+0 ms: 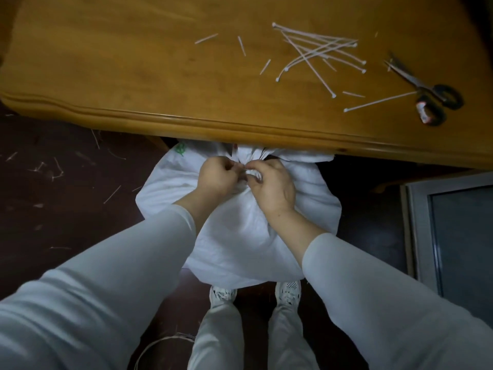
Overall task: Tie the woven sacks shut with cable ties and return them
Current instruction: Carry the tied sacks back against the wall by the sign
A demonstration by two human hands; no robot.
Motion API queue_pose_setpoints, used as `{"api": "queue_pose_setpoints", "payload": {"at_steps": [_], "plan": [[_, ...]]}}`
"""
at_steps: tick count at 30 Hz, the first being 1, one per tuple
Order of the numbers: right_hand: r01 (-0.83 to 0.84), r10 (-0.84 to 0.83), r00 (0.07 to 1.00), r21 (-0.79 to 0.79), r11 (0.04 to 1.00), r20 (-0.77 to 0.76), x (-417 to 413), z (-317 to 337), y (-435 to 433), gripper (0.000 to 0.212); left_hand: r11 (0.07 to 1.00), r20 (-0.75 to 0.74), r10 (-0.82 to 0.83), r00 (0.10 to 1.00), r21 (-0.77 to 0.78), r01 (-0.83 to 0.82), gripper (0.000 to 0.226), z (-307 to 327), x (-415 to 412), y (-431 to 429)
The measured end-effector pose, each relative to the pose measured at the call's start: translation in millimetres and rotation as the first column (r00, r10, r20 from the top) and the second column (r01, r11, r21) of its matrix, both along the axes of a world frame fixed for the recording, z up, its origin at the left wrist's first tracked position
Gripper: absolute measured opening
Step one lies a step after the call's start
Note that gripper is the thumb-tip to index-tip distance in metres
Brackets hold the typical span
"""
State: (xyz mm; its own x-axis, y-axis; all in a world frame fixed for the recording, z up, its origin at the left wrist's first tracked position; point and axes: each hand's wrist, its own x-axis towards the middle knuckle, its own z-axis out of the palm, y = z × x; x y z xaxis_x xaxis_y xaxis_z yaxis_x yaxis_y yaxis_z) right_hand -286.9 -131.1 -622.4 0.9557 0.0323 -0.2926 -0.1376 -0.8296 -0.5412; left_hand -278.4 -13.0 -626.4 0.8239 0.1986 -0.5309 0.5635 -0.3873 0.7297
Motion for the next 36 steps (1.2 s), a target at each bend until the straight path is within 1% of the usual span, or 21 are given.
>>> {"api": "queue_pose_setpoints", "payload": {"at_steps": [3, 7, 8, 10, 11, 12, 13, 14, 15, 17, 18, 19, 21, 22, 23, 24, 26, 27, 28, 32, 36], "plan": [[0.093, -0.092, 0.996, 0.014, 0.996, -0.019, 3.5, -1.1, 8.0, 0.025, 0.992, 0.037, -0.072, 0.997, 0.110, 0.068, 0.022, -2.0, 1.0, -0.1], [0.054, -0.057, 0.996, -0.051, 0.997, -0.067, 14.6, -10.0, 16.8, 0.023, 0.932, 0.019, -0.220, 0.975, 0.298, 0.205, 0.023, -1.6, 0.9, 0.0], [0.034, -0.039, 0.996, -0.061, 0.998, -0.085, 16.7, -12.7, 18.2, 0.023, 0.923, 0.011, -0.242, 0.970, 0.312, 0.227, 0.022, -2.6, 0.4, 0.7], [0.013, -0.020, 0.995, -0.063, 0.998, -0.101, 15.8, -19.2, 19.1, 0.021, 0.940, 0.017, -0.217, 0.976, 0.274, 0.204, 0.023, -4.5, -2.1, 3.6], [0.024, -0.028, 0.994, -0.039, 0.999, -0.101, 14.6, -23.0, 18.5, 0.018, 0.948, 0.030, -0.176, 0.984, 0.275, 0.161, 0.026, -6.5, -3.8, 7.0], [0.045, -0.044, 0.994, 0.007, 0.999, -0.096, 13.5, -28.0, 17.5, 0.014, 0.936, 0.044, -0.137, 0.990, 0.334, 0.115, 0.030, -9.2, -5.5, 12.3], [0.070, -0.064, 0.994, 0.058, 0.996, -0.094, 12.6, -31.9, 16.5, 0.010, 0.889, 0.015, -0.102, 0.995, 0.450, 0.085, 0.036, -13.3, -7.5, 19.0], [0.084, -0.074, 0.993, 0.098, 0.992, -0.096, 13.0, -36.7, 14.5, 0.006, 0.826, -0.068, -0.045, 0.997, 0.559, 0.076, 0.044, -17.6, -9.8, 27.3], [0.094, -0.081, 0.990, 0.116, 0.989, -0.114, 14.3, -38.2, 13.3, 0.005, 0.794, -0.177, 0.065, 0.982, 0.605, 0.056, 0.061, -20.7, -12.4, 36.7], [0.135, -0.105, 0.977, 0.155, 0.979, -0.187, 18.9, -39.2, 11.5, 0.007, 0.815, -0.328, 0.324, 0.887, 0.573, -0.086, 0.098, -24.2, -15.8, 54.3], [0.162, -0.116, 0.966, 0.191, 0.968, -0.230, 20.4, -38.1, 10.9, 0.005, 0.824, -0.371, 0.410, 0.833, 0.543, -0.164, 0.109, -26.7, -16.8, 61.3], [0.191, -0.132, 0.955, 0.213, 0.958, -0.264, 20.4, -37.2, 10.3, 0.005, 0.824, -0.408, 0.468, 0.784, 0.523, -0.220, 0.115, -29.6, -18.1, 67.1], [0.214, -0.150, 0.950, 0.217, 0.952, -0.275, 17.7, -39.5, 6.6, 0.006, 0.817, -0.453, 0.526, 0.720, 0.504, -0.280, 0.120, -37.2, -21.5, 75.3], [0.211, -0.153, 0.952, 0.206, 0.955, -0.265, 14.7, -41.8, 4.3, 0.009, 0.811, -0.463, 0.542, 0.701, 0.506, -0.293, 0.119, -42.4, -24.0, 78.9], [0.210, -0.159, 0.954, 0.187, 0.960, -0.255, 11.5, -42.5, 2.6, 0.013, 0.805, -0.468, 0.548, 0.693, 0.520, -0.285, 0.111, -48.4, -27.1, 82.3], [0.211, -0.166, 0.956, 0.172, 0.962, -0.242, 7.7, -44.5, 0.6, 0.014, 0.801, -0.465, 0.536, 0.705, 0.545, -0.249, 0.096, -52.8, -30.8, 85.8], [0.217, -0.182, 0.958, 0.146, 0.965, -0.223, -0.5, -47.2, -1.5, 0.008, 0.795, -0.449, 0.479, 0.754, 0.587, -0.155, 0.059, -58.3, -36.7, 92.6], [0.226, -0.194, 0.956, 0.130, 0.965, -0.221, -5.4, -47.4, -1.6, 0.006, 0.790, -0.422, 0.461, 0.781, 0.595, -0.145, 0.047, -59.1, -39.9, 94.9], [0.232, -0.202, 0.955, 0.120, 0.965, -0.217, -10.5, -47.7, -1.9, 0.006, 0.786, -0.389, 0.451, 0.803, 0.599, -0.151, 0.040, -58.0, -44.1, 95.3], [0.247, -0.218, 0.953, 0.126, 0.961, -0.208, -37.7, -43.0, -5.8, 0.017, 0.800, -0.260, 0.424, 0.868, 0.556, -0.224, 0.033, -41.0, -73.3, 88.1], [0.280, -0.248, 0.948, 0.158, 0.947, -0.198, -74.7, -33.3, -21.1, 0.020, 0.781, -0.195, 0.439, 0.877, 0.566, -0.265, 0.033, -18.3, -103.3, 74.8]]}}
